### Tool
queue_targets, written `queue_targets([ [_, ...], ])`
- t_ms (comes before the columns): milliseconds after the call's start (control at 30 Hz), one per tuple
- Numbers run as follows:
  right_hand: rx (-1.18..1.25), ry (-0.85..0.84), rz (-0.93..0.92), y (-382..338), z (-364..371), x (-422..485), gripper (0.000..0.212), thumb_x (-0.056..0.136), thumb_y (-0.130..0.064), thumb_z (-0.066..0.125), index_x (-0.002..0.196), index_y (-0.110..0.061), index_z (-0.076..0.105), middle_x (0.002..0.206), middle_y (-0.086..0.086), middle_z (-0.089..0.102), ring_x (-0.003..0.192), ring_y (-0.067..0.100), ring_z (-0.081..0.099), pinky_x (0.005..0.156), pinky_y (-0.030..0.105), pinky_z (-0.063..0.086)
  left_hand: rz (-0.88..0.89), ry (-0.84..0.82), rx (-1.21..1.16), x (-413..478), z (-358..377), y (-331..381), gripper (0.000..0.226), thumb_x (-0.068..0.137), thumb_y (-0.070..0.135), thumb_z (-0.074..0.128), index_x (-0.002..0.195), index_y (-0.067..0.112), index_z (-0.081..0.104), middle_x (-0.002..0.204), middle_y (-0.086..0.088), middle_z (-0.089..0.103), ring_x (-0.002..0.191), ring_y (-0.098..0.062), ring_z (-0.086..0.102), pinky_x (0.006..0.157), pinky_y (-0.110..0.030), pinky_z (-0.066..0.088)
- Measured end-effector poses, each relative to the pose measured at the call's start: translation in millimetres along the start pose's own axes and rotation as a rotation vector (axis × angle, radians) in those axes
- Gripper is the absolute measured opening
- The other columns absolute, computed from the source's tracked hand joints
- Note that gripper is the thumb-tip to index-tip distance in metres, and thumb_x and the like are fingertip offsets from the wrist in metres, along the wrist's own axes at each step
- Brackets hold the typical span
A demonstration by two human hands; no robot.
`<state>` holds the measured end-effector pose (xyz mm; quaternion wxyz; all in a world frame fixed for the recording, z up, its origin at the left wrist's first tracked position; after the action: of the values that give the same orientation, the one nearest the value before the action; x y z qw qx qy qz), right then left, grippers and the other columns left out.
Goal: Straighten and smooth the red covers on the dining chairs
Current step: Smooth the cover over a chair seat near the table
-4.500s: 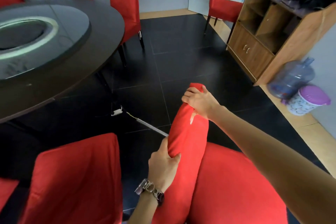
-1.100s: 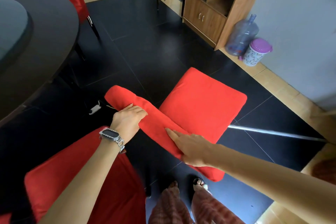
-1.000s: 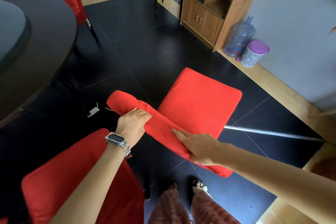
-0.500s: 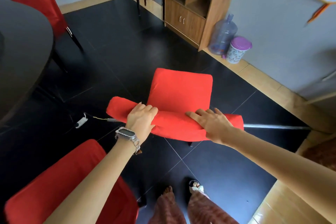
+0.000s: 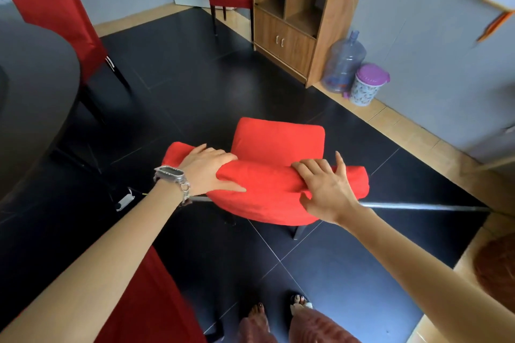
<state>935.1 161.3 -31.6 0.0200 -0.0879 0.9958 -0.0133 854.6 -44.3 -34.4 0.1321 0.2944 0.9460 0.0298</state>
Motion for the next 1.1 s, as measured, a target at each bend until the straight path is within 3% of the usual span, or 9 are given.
queue_targets([
  [100,0.12,0.337,0.019,18,-22,-14,0.052,0.083,-0.063,0.054,0.121,-0.029,0.065,0.122,-0.004,0.061,0.117,0.023,0.054,0.108,0.066,0.008,-0.289,0.022,-0.193,1,-13,-41,0.089,0.07,0.088,0.008,0.108,0.033,0.067,0.12,0.013,0.062,0.12,-0.015,0.05,0.114,-0.05,0.01],
  [200,0.328,0.535,0.241,56,-22,-30,0.047,0.083,-0.063,0.053,0.096,-0.025,0.076,0.118,-0.002,0.063,0.111,0.026,0.054,0.109,0.062,0.024,-0.566,0.051,-0.322,-2,-12,-91,0.054,0.089,0.066,0.037,0.109,0.027,0.069,0.123,0.005,0.062,0.12,-0.025,0.051,0.105,-0.045,0.027],
  [300,0.771,0.587,0.441,83,-5,-34,0.04,0.079,-0.052,0.065,0.089,-0.014,0.073,0.119,0.001,0.055,0.111,0.018,0.05,0.098,0.024,0.038,-0.805,0.017,-0.655,-1,5,-117,0.037,0.086,0.044,0.061,0.109,0.016,0.068,0.119,-0.01,0.063,0.112,-0.034,0.056,0.093,-0.038,0.045],
  [367,0.911,0.64,0.502,89,1,-33,0.027,0.08,-0.038,0.071,0.083,-0.011,0.067,0.11,0.002,0.058,0.1,0.009,0.054,0.089,0.012,0.039,-0.846,0.025,-0.747,2,9,-120,0.027,0.085,0.035,0.065,0.099,0.013,0.072,0.115,-0.017,0.064,0.108,-0.034,0.058,0.094,-0.038,0.044],
  [467,1.006,0.629,0.584,95,10,-27,0.028,0.085,-0.028,0.07,0.065,-0.012,0.059,0.073,-0.003,0.061,0.069,0.008,0.055,0.071,0.028,0.046,-0.93,0.066,-0.832,1,14,-127,0.016,0.082,0.029,0.068,0.078,0.014,0.07,0.105,-0.019,0.067,0.1,-0.034,0.062,0.096,-0.042,0.047],
  [567,0.964,0.617,0.59,99,9,-21,0.043,0.088,-0.024,0.068,0.054,-0.021,0.041,0.051,-0.009,0.039,0.051,0.01,0.039,0.058,0.03,0.035,-0.983,0.148,-0.959,0,19,-133,0.027,0.084,0.019,0.068,0.101,-0.002,0.067,0.107,-0.02,0.063,0.11,-0.039,0.059,0.098,-0.046,0.046],
  [767,0.984,0.608,0.504,102,4,-11,0.057,0.089,-0.024,0.067,0.053,-0.024,0.023,0.048,-0.007,0.022,0.049,0.01,0.026,0.051,0.02,0.025,-0.974,0.313,-1.142,-6,24,-123,0.016,0.087,0.008,0.058,0.088,0.015,0.072,0.101,-0.004,0.065,0.096,-0.02,0.056,0.067,-0.031,0.046],
  [933,1.032,0.643,0.449,115,1,7,0.057,0.09,-0.021,0.065,0.053,-0.022,0.022,0.048,-0.007,0.02,0.049,0.011,0.022,0.05,0.02,0.023,-0.994,0.396,-1.163,-11,25,-120,0.025,0.084,0.007,0.053,0.076,0.021,0.072,0.088,0.002,0.068,0.097,-0.022,0.059,0.066,-0.033,0.049],
  [1100,1.017,0.644,0.42,130,-3,38,0.056,0.09,-0.012,0.063,0.052,-0.018,0.022,0.047,-0.007,0.017,0.048,0.011,0.021,0.047,0.019,0.021,-1.1,0.491,-1.161,-14,24,-124,0.02,0.077,0.012,0.057,0.07,0.021,0.073,0.099,-0.01,0.069,0.103,-0.033,0.061,0.091,-0.051,0.051],
])
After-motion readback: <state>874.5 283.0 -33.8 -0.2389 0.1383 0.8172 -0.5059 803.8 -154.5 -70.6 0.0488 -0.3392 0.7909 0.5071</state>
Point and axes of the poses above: each hand's wrist, its own x-axis towards the middle knuckle, its own z-axis out of the palm, y = z × x, the point moved 8 cm from there along x, towards the middle knuckle
